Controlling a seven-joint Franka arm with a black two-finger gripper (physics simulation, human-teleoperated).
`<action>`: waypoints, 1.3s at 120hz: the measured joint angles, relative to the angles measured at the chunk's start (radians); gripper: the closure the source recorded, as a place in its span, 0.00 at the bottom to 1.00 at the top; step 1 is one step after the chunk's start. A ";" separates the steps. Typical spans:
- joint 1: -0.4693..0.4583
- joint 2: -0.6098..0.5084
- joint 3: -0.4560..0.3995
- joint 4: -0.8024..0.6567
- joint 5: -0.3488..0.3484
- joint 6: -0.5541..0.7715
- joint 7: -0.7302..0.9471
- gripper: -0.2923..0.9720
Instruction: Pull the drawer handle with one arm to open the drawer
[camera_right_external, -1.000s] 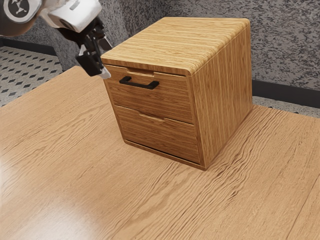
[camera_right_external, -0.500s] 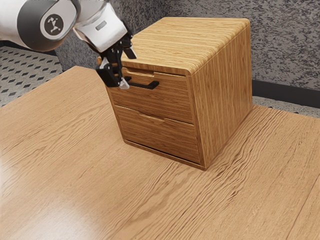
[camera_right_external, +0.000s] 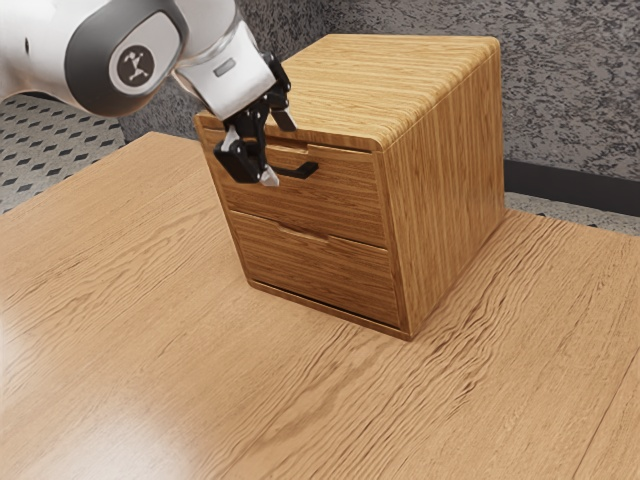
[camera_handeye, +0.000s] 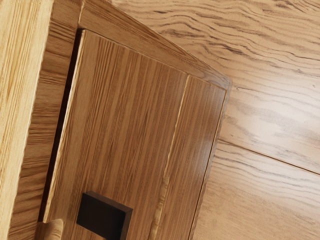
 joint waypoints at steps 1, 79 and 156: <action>-0.001 0.000 0.000 0.000 0.000 0.002 0.001 0.33; -0.075 -0.006 0.073 0.026 0.000 0.017 0.033 0.41; 0.146 0.016 0.060 0.090 -0.001 -0.114 0.049 0.40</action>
